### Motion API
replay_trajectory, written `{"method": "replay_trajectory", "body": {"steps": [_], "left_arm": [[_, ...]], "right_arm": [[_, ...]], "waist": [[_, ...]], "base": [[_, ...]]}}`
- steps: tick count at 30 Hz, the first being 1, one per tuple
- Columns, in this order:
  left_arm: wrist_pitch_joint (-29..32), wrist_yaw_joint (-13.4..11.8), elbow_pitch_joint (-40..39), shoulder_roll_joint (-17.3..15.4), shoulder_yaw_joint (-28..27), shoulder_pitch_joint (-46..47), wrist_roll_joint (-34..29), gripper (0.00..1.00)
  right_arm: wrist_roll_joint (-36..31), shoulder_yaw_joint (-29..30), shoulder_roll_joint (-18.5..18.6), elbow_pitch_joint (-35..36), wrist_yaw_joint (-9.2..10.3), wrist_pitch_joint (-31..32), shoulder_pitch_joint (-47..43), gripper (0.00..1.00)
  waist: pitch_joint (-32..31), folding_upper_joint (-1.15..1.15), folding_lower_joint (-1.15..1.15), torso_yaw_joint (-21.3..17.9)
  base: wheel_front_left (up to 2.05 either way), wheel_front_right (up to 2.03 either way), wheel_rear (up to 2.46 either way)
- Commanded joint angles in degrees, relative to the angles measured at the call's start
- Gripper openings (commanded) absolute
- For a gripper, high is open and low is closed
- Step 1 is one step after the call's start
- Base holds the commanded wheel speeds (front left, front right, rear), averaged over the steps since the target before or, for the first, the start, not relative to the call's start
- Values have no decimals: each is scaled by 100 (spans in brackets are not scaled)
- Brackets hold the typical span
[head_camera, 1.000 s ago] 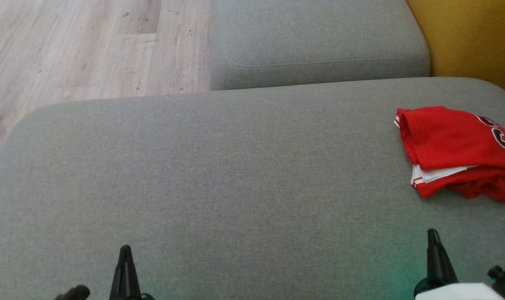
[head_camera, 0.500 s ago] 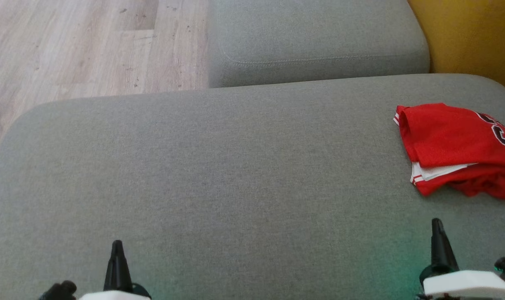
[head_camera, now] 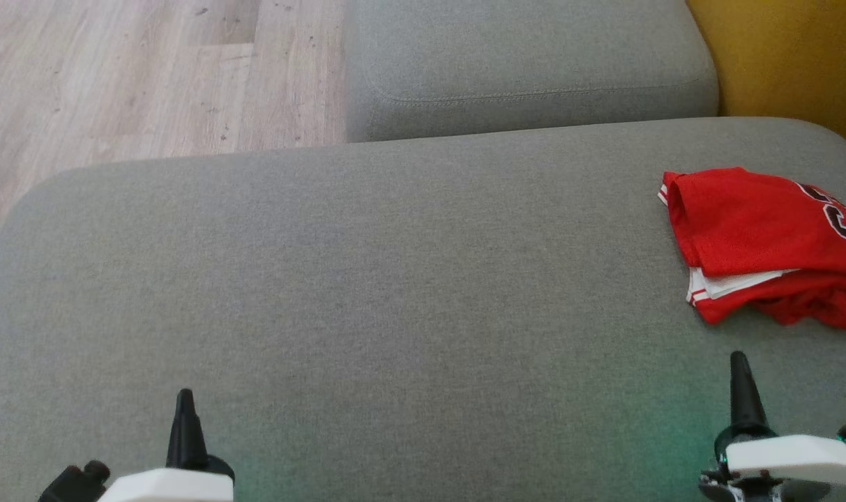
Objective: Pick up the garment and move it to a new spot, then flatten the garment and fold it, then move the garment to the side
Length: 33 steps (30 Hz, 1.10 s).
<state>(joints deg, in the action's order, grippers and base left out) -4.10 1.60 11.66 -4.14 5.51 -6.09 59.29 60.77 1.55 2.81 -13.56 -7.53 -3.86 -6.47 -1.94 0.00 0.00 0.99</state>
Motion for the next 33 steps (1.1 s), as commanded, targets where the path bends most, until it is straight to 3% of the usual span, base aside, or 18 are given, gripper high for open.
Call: {"method": "replay_trajectory", "body": {"steps": [1, 33], "left_arm": [[29, 62, -139, -70, -173, 346, 180, 0], [571, 407, 100, -62, -682, 910, 2357, 0]], "right_arm": [[191, -34, 147, 173, 2, 56, 371, 0], [2237, 179, 152, 37, 4, 589, 945, 0]], "waist": [[7, 0, 0, -3], [142, 0, 0, -66]], "base": [[0, 0, 0], [0, 0, 0]]}}
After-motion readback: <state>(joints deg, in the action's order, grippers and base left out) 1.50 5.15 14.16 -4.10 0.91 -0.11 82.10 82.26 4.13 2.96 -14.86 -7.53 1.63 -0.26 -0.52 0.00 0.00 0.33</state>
